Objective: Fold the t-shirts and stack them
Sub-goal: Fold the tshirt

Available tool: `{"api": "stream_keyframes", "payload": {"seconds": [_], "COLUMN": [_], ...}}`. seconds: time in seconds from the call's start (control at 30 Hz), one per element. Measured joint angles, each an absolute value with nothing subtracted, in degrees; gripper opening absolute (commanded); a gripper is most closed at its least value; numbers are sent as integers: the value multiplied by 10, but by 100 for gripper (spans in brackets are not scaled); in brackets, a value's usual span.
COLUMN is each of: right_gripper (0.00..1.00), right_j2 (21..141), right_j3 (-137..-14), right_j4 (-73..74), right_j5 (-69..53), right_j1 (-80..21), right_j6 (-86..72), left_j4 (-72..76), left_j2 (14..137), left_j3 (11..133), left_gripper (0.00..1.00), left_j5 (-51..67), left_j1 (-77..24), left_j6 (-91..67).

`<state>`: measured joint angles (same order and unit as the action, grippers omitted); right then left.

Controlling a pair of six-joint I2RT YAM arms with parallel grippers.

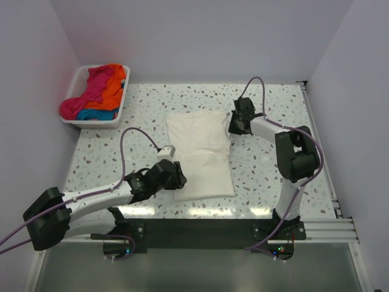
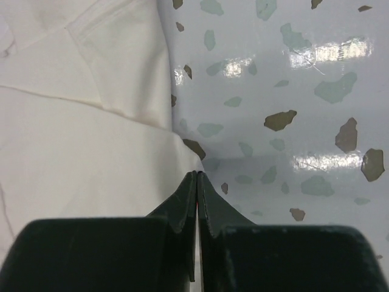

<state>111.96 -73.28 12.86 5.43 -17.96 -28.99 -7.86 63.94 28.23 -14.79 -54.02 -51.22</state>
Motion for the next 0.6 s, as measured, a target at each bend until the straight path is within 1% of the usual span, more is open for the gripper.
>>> {"api": "stream_keyframes", "payload": {"seconds": [0.2, 0.3, 0.47, 0.6], "right_gripper": [0, 0, 0, 0], "right_j2": [1049, 1034, 1039, 1074], "right_j3": [-710, -712, -723, -754], "right_j4": [123, 117, 120, 119], "right_j5": [36, 34, 34, 35], "right_j1": [-184, -196, -231, -258], "right_j6": [-305, -307, -311, -313], "left_j4": [-72, -68, -64, -62], "left_j2": [652, 658, 661, 664], "left_j3": [282, 281, 275, 274], "left_gripper": [47, 47, 47, 47], "left_j5": [-146, -143, -141, -139], "left_j1": [-540, -540, -540, -540], "left_j6": [-512, -513, -513, -513]}}
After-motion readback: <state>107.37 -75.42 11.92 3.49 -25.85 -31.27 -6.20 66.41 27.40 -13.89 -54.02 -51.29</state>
